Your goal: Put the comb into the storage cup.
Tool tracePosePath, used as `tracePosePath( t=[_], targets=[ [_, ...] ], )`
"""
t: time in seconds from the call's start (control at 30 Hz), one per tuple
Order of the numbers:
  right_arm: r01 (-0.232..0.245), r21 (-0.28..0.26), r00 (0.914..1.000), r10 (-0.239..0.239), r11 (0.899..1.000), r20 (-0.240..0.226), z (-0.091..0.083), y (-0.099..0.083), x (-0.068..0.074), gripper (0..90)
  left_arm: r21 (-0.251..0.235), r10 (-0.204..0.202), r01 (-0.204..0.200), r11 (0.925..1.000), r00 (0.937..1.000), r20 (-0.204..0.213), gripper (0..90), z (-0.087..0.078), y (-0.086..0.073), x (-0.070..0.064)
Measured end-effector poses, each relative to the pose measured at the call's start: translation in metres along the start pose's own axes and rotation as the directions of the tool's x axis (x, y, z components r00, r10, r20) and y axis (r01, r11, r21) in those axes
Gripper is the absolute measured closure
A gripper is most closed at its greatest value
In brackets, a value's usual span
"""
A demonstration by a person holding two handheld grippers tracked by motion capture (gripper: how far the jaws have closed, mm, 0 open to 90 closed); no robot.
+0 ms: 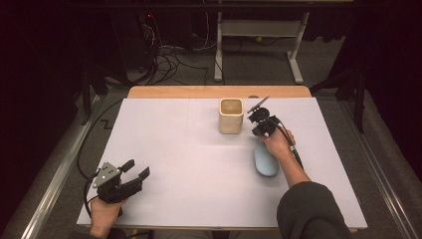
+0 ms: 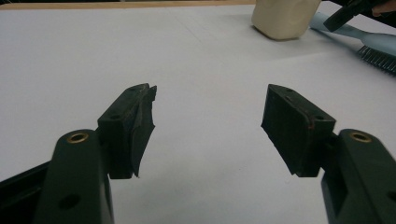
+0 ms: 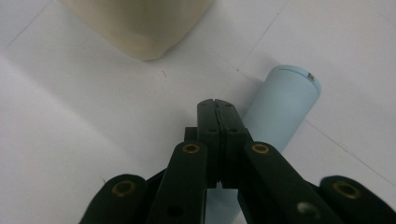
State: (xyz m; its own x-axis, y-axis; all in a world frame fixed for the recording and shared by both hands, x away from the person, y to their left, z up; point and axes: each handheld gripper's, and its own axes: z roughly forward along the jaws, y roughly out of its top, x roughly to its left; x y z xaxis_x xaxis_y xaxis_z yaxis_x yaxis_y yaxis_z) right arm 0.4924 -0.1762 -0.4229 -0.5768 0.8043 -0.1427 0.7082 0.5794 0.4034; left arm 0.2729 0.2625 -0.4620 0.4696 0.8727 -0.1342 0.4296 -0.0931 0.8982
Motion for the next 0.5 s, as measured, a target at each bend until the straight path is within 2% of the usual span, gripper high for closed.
tracePosePath(
  t=[0.2,0.5],
  targets=[
    [-0.018,0.016,0.9998,0.017,1.0,0.009,-0.001,-0.0037,-0.0048,90.0,0.001,0.0,0.0,1.0,1.0,0.001,34.0,0.0,0.0,-0.0001],
    [-0.018,0.024,0.9998,0.018,1.0,0.011,-0.0027,-0.0067,-0.0073,90.0,0.001,0.001,-0.001,1.0,1.0,-0.001,34.0,0.0002,0.0,-0.0003]
  ],
)
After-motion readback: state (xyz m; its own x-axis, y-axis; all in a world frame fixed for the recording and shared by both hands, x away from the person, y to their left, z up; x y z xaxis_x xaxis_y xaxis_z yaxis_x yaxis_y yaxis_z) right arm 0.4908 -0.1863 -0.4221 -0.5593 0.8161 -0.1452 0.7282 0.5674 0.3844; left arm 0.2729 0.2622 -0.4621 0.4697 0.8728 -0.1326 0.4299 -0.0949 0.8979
